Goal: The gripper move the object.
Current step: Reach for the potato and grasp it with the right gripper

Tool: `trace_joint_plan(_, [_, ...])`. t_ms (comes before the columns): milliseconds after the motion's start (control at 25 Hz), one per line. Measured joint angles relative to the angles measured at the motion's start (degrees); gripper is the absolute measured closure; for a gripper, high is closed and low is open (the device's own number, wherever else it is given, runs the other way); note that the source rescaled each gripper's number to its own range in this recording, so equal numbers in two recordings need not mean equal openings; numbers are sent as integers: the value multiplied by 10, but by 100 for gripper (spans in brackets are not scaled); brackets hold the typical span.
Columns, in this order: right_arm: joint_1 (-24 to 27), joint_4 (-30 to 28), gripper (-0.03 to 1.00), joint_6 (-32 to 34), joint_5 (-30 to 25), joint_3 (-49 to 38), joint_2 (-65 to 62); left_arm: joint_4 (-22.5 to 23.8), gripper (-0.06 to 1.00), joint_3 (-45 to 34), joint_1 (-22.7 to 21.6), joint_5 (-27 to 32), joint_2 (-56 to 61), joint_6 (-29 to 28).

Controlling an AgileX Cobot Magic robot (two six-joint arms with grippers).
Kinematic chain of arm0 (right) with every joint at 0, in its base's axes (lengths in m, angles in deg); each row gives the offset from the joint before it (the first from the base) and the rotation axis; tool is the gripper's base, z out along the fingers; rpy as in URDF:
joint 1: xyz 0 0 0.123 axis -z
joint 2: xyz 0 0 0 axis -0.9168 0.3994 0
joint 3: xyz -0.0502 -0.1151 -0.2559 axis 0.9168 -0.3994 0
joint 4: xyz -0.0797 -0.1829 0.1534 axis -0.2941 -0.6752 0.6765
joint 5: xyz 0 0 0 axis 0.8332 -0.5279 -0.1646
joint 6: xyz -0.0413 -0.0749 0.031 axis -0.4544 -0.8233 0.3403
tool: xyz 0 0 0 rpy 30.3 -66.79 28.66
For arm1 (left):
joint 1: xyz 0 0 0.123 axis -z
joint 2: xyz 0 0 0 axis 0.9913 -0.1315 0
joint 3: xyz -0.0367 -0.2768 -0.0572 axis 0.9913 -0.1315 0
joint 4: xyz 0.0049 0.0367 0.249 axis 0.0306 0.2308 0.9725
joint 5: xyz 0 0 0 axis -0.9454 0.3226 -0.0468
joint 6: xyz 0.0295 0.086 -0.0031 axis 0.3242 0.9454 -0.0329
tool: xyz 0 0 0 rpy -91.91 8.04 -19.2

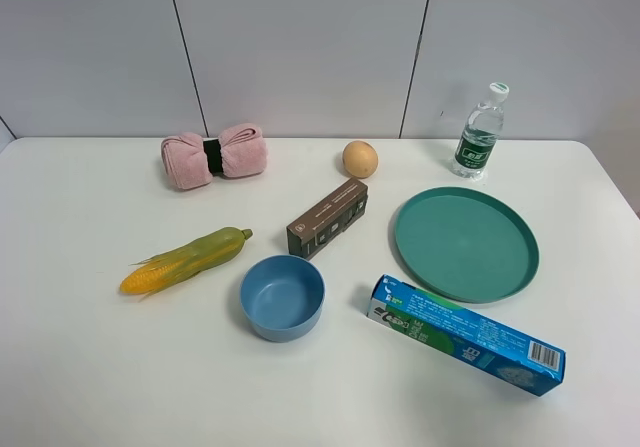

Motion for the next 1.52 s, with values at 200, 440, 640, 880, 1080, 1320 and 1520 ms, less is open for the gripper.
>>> trace_joint_plan(200, [0,0,-3,0,0,0,0,0,-6,0,0,0,0,0])
trace_joint_plan(440, [0,0,-2,0,0,0,0,0,-6,0,0,0,0,0])
trace_joint_plan(640, [0,0,-1,0,0,0,0,0,-6,0,0,0,0,0])
trace_joint_plan(880, [0,0,-1,0,0,0,0,0,-6,0,0,0,0,0])
trace_joint_plan(1080, [0,0,-1,0,0,0,0,0,-6,0,0,0,0,0])
trace_joint_plan(1320, [0,-1,-1,4,0,1,0,0,-6,0,0,0,0,0])
trace_joint_plan(1520, [0,-2,-1,4,5,46,1,0,-6,0,0,0,0,0])
